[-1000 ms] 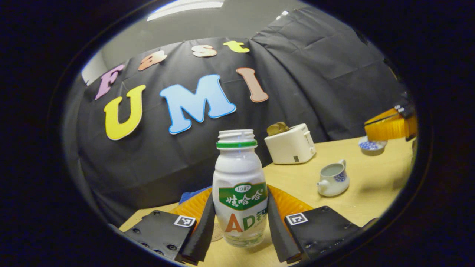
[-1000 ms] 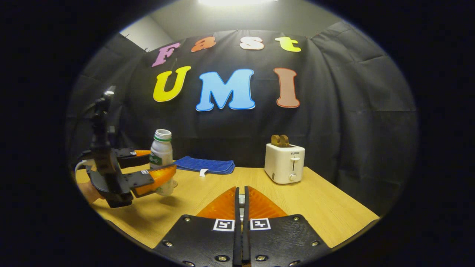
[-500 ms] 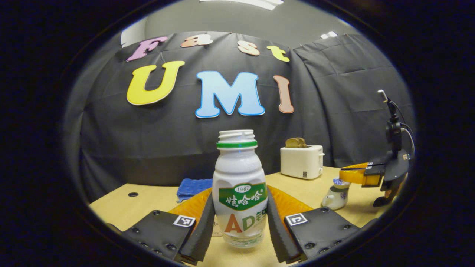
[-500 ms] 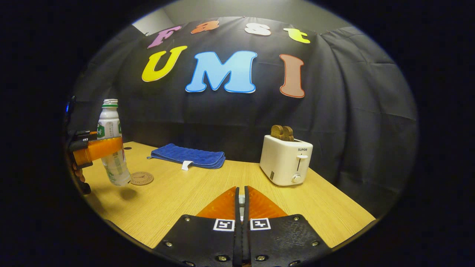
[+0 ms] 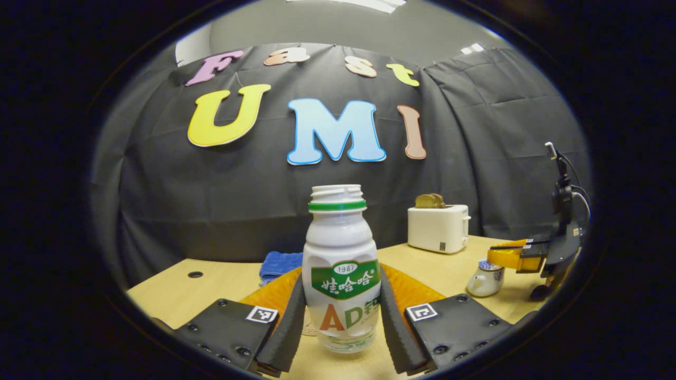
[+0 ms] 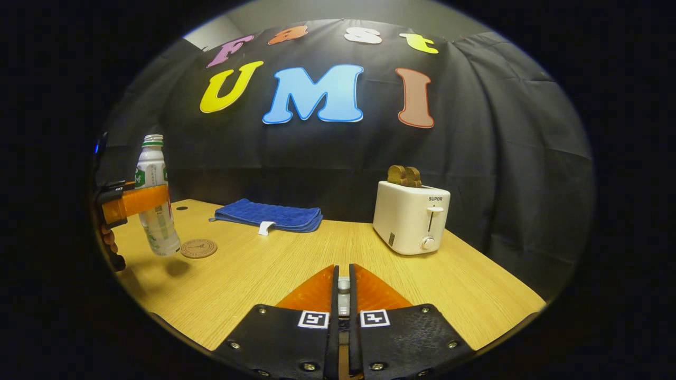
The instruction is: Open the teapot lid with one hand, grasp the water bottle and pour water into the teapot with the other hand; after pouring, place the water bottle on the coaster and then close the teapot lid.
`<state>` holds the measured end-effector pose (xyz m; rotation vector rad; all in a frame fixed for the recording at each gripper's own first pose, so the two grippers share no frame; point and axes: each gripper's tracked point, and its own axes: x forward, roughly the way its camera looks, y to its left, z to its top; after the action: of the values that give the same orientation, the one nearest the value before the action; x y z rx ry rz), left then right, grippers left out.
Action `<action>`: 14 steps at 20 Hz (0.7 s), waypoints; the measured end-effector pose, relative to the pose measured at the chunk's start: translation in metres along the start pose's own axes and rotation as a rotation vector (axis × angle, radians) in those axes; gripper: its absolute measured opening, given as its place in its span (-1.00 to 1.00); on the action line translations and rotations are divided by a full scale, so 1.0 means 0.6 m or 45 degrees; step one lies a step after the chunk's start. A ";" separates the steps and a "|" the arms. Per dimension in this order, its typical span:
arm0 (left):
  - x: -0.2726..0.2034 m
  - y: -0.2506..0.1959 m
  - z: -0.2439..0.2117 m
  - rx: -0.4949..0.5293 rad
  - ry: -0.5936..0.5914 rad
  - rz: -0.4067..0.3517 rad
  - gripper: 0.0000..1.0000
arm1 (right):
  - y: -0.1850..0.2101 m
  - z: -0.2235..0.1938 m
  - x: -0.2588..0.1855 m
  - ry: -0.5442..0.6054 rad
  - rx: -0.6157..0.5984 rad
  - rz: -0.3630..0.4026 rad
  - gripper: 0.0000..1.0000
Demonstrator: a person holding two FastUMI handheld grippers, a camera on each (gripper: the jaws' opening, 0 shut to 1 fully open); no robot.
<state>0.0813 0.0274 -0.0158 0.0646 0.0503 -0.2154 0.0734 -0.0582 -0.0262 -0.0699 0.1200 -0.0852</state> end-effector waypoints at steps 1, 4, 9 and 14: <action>0.002 -0.001 -0.002 -0.007 0.004 -0.002 0.54 | -0.001 0.002 -0.002 -0.004 -0.008 -0.012 -0.85; 0.004 0.003 -0.009 -0.021 0.013 0.012 0.50 | 0.006 0.043 -0.030 -0.131 -0.038 -0.018 -0.26; 0.031 0.050 0.007 -0.144 -0.038 0.060 0.58 | 0.072 0.067 -0.071 -0.261 -0.112 0.094 0.29; 0.084 0.089 -0.019 -0.052 0.012 0.081 0.52 | 0.088 0.061 -0.072 -0.241 -0.111 0.152 0.29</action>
<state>0.1416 0.0699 -0.0269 0.0261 0.0617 -0.1500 0.0394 0.0005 0.0110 -0.1571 -0.0615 0.0461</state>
